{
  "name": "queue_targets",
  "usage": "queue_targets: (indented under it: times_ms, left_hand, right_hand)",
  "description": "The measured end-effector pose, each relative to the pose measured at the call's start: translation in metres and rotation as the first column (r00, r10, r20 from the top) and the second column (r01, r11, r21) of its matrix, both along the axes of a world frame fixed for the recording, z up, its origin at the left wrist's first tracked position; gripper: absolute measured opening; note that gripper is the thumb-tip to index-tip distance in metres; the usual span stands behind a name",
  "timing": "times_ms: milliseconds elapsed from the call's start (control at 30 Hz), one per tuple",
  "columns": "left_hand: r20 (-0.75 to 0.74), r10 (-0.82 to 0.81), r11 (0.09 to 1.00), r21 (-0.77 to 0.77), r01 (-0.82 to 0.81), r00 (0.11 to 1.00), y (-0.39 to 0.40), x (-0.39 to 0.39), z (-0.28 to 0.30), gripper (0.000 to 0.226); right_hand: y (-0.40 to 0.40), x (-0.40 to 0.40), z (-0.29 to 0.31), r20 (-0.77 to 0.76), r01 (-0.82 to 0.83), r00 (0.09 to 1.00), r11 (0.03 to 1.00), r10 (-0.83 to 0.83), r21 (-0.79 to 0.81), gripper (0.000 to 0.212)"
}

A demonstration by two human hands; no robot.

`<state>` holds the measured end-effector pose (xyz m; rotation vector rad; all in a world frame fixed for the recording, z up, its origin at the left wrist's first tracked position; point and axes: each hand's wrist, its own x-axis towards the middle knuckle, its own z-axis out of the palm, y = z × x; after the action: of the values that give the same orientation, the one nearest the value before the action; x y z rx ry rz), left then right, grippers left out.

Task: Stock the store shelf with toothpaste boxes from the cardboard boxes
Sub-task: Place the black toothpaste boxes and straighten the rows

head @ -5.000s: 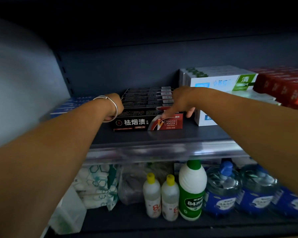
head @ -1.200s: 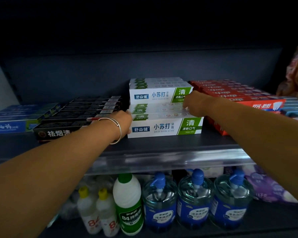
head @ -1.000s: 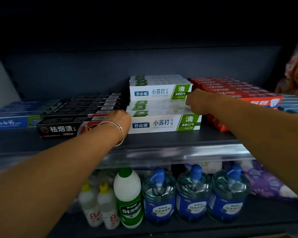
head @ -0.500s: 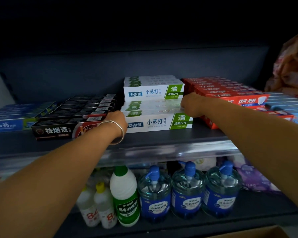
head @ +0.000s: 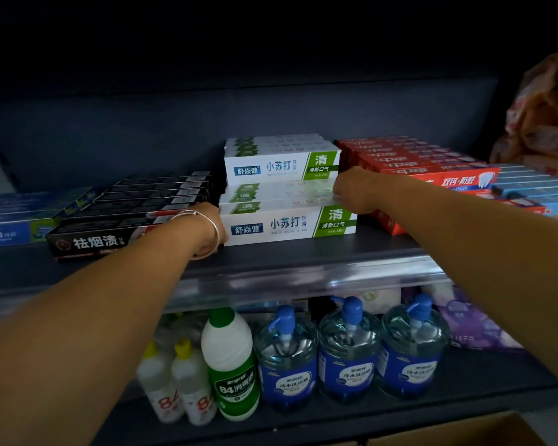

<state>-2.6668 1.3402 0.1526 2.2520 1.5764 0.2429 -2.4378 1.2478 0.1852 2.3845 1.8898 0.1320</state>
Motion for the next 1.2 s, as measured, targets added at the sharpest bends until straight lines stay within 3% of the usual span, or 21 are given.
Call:
queue_targets:
  times_ms: [267, 633, 833, 1200]
  left_hand:
    - [0.025, 0.004, 1.0, -0.02, -0.003, 1.0, 0.002, 0.003, -0.001, 0.042]
    - [-0.308, 0.004, 0.978, 0.197, 0.06, 0.951, -0.01, -0.002, -0.007, 0.04]
    - [-0.464, 0.014, 0.913, 0.367, 0.178, 0.886, -0.043, -0.002, -0.002, 0.032]
    - [-0.175, -0.304, 0.875, 0.337, 0.347, 0.937, -0.122, 0.037, 0.003, 0.037]
  right_hand:
    - [-0.006, -0.004, 0.002, -0.025, 0.038, 0.999, 0.999, -0.037, 0.023, 0.027]
    - [-0.021, -0.009, -0.001, 0.025, 0.062, 0.998, 0.998, -0.062, 0.024, 0.028]
    - [-0.045, -0.015, 0.0, 0.064, 0.036, 0.997, 0.999, -0.037, 0.02, 0.029]
    - [-0.139, -0.014, 0.011, 0.228, 0.133, 0.964, 0.991, -0.137, 0.032, 0.043]
